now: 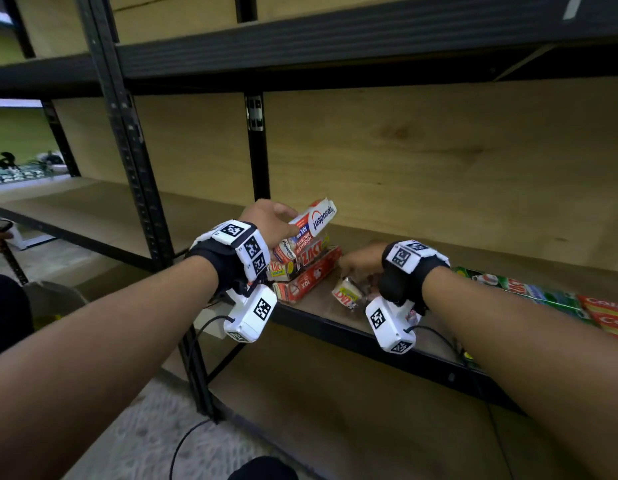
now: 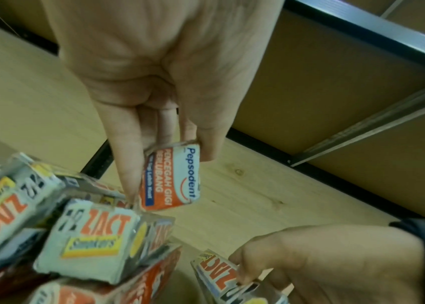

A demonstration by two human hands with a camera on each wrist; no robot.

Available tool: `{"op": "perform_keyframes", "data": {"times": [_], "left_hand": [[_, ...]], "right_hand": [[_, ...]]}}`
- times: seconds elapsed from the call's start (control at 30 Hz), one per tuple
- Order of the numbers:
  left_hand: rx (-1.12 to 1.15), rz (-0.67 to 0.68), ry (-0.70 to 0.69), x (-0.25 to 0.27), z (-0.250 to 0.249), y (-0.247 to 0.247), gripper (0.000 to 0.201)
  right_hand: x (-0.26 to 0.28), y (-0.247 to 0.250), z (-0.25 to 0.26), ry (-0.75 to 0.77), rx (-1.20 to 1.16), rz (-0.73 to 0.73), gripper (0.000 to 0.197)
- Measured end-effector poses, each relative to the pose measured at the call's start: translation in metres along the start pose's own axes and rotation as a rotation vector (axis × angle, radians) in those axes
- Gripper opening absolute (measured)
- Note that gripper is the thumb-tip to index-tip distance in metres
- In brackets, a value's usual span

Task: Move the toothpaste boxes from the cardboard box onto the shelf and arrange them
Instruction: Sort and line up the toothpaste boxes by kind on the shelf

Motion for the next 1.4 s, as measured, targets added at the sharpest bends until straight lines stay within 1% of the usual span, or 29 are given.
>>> {"op": "perform_keyframes", "data": {"times": [0.03,0.07,0.13,0.17,0.23,0.27,0.3,0.33,0.4,0.47,0.6,0.7,0.77,0.83,0.93,1.03,1.1,1.2,1.3,1.4], "left_hand": [[0.017,-0.011,0.007,-0.003,0.003,0.006,0.033],[0.024,-0.028,0.009,-0.005,0.005,0.012,0.034],[0.005,-0.068,-0.002,-0.011,0.009,0.024,0.037],[0.001,-0.083,0.002,-0.014,0.012,0.029,0.038],[-0.021,-0.103,0.005,-0.018,0.018,0.038,0.037],[-0.050,-0.105,-0.005,-0.019,0.021,0.041,0.036],[-0.079,-0.099,-0.014,-0.020,0.025,0.042,0.035],[-0.098,-0.093,-0.013,-0.021,0.029,0.043,0.035],[-0.083,-0.089,0.027,-0.023,0.043,0.042,0.031],[-0.023,-0.107,0.084,-0.024,0.058,0.042,0.029],[0.063,-0.136,0.104,-0.024,0.067,0.043,0.025],[0.102,-0.116,0.118,-0.024,0.070,0.041,0.026],[0.111,-0.098,0.120,-0.024,0.071,0.039,0.027],[0.114,-0.091,0.117,-0.023,0.071,0.038,0.028],[0.087,-0.090,0.099,-0.022,0.068,0.039,0.029],[0.050,-0.102,0.085,-0.021,0.063,0.040,0.029],[0.026,-0.134,0.070,-0.019,0.060,0.042,0.027],[-0.034,-0.200,0.018,-0.016,0.051,0.049,0.027],[-0.059,-0.254,0.003,-0.013,0.042,0.058,0.027],[-0.040,-0.308,0.009,-0.009,0.034,0.066,0.026]], "right_hand": [[0.000,-0.003,0.004,-0.016,-0.030,0.037,0.014],[-0.008,-0.003,0.010,-0.002,-0.051,0.022,0.018],[-0.013,0.007,0.027,0.006,-0.115,-0.083,0.015],[-0.026,0.011,0.033,-0.001,-0.124,-0.145,0.024],[-0.054,0.019,0.048,0.056,-0.179,-0.248,0.064],[-0.060,0.022,0.056,0.076,-0.193,-0.304,0.081],[-0.059,0.023,0.068,0.094,-0.207,-0.332,0.091],[-0.057,0.022,0.077,0.108,-0.198,-0.336,0.095],[-0.049,0.018,0.097,0.148,-0.191,-0.335,0.091],[-0.047,0.008,0.106,0.136,-0.190,-0.305,0.086],[-0.047,-0.014,0.115,0.152,-0.121,-0.244,0.052],[-0.045,-0.029,0.115,0.114,-0.216,-0.173,0.029],[-0.042,-0.035,0.113,0.102,-0.254,-0.123,0.020],[-0.043,-0.039,0.112,0.108,-0.288,-0.090,0.019],[-0.046,-0.042,0.110,0.100,-0.364,-0.066,0.024],[-0.044,-0.037,0.105,0.144,-0.283,-0.070,0.029],[-0.041,-0.027,0.101,0.195,-0.232,-0.093,0.031],[-0.030,-0.006,0.094,0.256,-0.025,-0.146,0.030],[-0.008,0.014,0.081,0.244,0.321,-0.164,0.037],[0.001,0.031,0.052,0.221,0.527,-0.181,0.039]]}}
Point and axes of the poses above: each hand's wrist, its own x-axis away from the middle knuckle, its own y-axis out of the back of the hand, z = x × y, the point moved 10 cm from there along -x, towards the middle knuckle, and after that the axes turned 11 degrees about -z, right-handed, at the moved point
